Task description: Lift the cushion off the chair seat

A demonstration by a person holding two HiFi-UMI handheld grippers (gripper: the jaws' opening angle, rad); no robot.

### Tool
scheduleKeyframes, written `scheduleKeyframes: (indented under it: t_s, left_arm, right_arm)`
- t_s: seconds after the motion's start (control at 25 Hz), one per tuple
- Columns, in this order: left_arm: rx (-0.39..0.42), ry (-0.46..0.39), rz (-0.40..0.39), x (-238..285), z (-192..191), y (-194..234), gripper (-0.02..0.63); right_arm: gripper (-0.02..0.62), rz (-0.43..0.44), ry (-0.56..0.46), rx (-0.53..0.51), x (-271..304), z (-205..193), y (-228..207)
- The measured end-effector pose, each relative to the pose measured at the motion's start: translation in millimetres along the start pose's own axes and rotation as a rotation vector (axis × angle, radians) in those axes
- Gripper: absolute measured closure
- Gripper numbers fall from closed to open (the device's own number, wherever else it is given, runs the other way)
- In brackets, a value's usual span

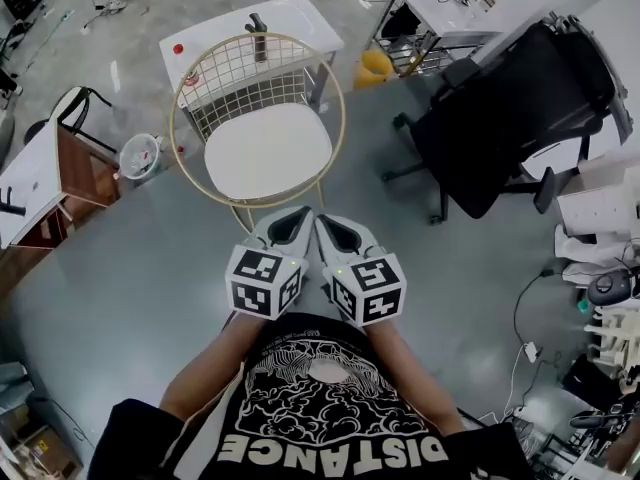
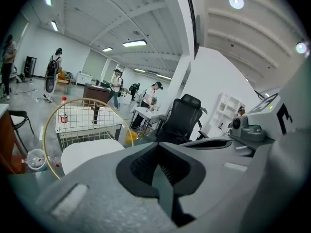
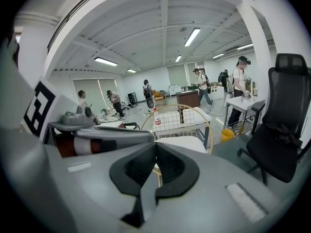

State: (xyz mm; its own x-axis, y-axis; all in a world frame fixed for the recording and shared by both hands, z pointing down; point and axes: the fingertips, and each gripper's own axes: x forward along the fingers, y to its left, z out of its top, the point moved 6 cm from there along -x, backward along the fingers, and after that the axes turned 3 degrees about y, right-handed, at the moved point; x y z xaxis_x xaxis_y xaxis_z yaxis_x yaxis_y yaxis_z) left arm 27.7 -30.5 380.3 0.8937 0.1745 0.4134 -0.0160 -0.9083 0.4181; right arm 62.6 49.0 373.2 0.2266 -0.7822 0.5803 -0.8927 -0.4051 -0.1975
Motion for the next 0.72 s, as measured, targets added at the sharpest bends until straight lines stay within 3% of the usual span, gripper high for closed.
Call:
scheduleKeyframes:
  t_s: [0.48, 0.72]
  left_arm:
    - [-0.150, -0.059, 0.039, 10, 9, 43, 0.606]
    - [-0.229, -0.093, 0.126, 32, 11, 60, 0.606]
  right_arm:
    - [0.597, 0.061, 0.037, -0.071, 44, 25, -7]
    - [0.597, 0.169, 0.068, -0.134, 69, 37, -24]
